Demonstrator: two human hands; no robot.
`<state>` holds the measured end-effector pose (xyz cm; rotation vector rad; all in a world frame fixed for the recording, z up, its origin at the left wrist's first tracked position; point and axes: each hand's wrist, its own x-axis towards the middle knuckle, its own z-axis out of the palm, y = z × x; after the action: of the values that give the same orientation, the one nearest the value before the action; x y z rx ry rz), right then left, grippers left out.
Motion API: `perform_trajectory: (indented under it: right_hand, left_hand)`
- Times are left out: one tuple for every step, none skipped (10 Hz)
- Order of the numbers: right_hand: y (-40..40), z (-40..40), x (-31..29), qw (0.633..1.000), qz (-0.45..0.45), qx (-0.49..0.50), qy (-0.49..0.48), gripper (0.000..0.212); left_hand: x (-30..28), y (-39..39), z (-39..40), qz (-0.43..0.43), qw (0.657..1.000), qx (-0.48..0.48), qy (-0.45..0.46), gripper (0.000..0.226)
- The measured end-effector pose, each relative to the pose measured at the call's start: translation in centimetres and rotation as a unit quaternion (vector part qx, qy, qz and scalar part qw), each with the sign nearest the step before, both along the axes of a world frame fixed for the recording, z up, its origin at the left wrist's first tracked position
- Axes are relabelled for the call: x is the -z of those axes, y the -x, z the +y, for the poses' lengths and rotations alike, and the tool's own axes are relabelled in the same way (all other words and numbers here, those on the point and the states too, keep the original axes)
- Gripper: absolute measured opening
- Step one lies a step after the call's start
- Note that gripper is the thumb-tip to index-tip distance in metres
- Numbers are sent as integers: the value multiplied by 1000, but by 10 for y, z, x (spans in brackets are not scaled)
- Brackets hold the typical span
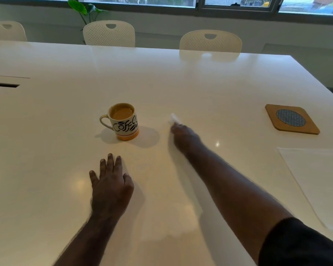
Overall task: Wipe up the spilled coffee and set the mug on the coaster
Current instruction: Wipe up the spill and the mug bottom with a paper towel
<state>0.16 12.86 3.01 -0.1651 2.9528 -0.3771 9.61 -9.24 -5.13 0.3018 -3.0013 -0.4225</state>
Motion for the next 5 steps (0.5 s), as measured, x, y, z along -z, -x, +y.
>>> perform_trajectory:
  right_hand:
    - [-13, -28, 2, 989, 45, -133, -47, 42]
    - [-57, -36, 16, 958, 40, -283, -13, 47]
    - [-96, -12, 31, 941, 14, -339, 2, 53]
    - [-124, 46, 47, 941, 1, -335, 43, 55]
    - [-135, 81, 46, 955, 6, -291, 62, 55]
  left_hand:
    - [0, 1, 2, 1, 1000, 4, -5, 69]
    - [1, 1, 0, 2, 1000, 5, -18, 68]
    - [-1, 1, 1, 6, 1000, 1, -26, 70]
    - [-3, 1, 2, 5, 1000, -3, -22, 71]
    - [-5, 0, 1, 0, 1000, -3, -21, 71]
